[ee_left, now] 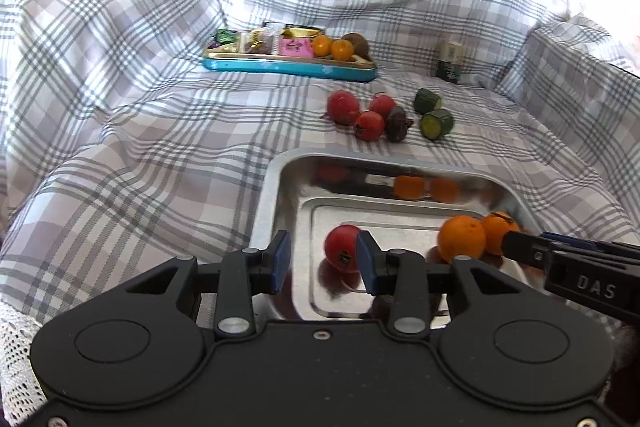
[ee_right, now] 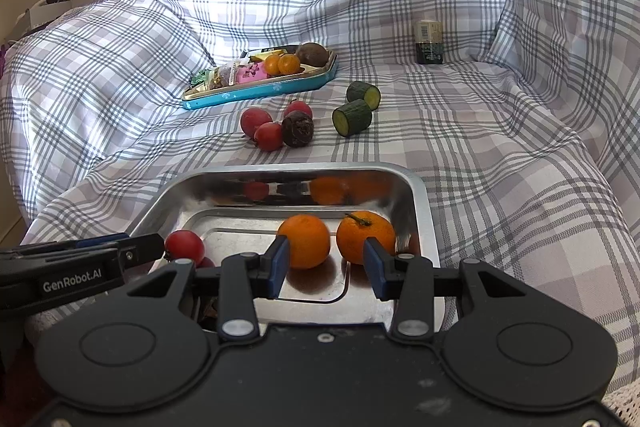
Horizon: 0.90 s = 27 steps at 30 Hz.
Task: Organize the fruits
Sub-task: 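Open both tools to release the avocado and orange in the tray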
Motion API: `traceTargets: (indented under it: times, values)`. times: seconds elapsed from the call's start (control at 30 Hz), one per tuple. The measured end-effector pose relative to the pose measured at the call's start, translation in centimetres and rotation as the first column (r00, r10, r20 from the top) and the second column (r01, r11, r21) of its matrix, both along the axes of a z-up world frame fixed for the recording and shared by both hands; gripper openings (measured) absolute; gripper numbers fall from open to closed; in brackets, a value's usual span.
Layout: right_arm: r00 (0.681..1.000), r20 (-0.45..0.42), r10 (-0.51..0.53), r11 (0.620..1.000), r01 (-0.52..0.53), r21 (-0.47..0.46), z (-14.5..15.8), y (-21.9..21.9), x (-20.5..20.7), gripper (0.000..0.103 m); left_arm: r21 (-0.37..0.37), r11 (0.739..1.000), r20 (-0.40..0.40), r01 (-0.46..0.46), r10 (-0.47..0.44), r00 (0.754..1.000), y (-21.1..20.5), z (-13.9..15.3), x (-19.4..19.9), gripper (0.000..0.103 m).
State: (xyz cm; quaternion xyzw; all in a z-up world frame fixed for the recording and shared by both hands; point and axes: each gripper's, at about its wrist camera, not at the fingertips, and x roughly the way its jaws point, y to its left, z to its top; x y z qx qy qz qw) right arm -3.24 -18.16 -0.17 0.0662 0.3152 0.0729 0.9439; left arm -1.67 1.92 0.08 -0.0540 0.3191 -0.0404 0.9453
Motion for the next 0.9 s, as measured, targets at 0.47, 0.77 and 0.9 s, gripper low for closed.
traceTargets:
  times: [0.47,0.77,0.9]
  values:
    - [1.0,-0.007,-0.003,1.0,0.003,-0.009,0.0,0.2,0.1,0.044,0.036,0.999,0.002,-0.02,0.02,1.0,-0.2,-0.1,0.1,0.047]
    - [1.0,-0.006,-0.009,1.0,0.008,-0.012,-0.1,0.3,0.2,0.044,0.104,0.994,0.018,-0.038,0.036,0.999,-0.9,-0.1,0.1,0.047]
    - [1.0,-0.007,-0.012,1.0,0.012,-0.018,-0.1,0.3,0.3,0.044,0.122,0.992,0.028,-0.033,0.03,0.999,-1.1,0.0,-0.1,0.047]
